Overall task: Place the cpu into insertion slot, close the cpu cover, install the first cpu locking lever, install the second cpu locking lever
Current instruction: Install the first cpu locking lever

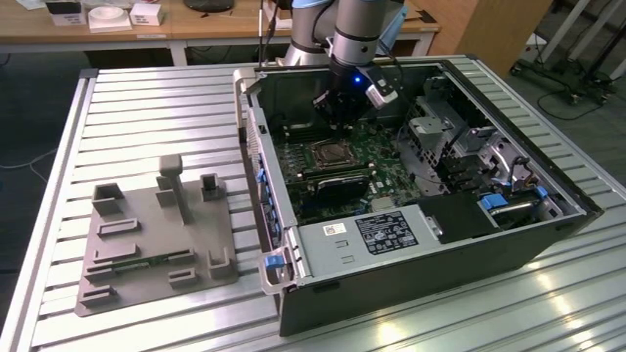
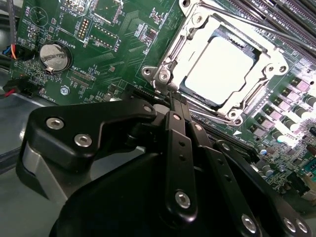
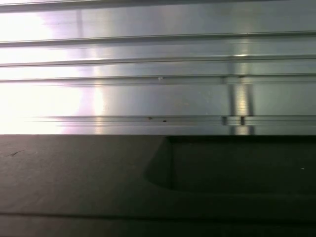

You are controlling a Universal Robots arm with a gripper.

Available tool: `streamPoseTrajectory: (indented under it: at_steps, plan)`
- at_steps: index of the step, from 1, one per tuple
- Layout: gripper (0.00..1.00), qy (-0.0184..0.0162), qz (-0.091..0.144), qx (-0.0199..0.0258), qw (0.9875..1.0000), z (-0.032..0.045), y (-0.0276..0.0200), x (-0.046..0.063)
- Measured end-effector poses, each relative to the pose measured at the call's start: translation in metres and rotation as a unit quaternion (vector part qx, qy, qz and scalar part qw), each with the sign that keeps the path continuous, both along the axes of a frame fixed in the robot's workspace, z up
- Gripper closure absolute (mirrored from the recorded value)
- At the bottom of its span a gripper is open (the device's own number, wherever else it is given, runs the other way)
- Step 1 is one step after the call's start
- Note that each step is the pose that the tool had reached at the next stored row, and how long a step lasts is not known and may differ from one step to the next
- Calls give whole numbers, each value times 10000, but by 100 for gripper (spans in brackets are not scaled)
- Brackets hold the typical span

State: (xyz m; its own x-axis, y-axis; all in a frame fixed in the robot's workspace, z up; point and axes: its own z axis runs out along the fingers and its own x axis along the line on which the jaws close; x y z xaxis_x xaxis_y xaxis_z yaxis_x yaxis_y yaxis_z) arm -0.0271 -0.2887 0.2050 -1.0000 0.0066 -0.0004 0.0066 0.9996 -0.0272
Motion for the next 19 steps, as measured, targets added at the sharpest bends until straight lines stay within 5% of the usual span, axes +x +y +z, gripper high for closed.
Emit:
streamPoseTrajectory:
  at_steps: [19]
  plan:
    - [90,0,-26,-2,10000,-35,-3,9]
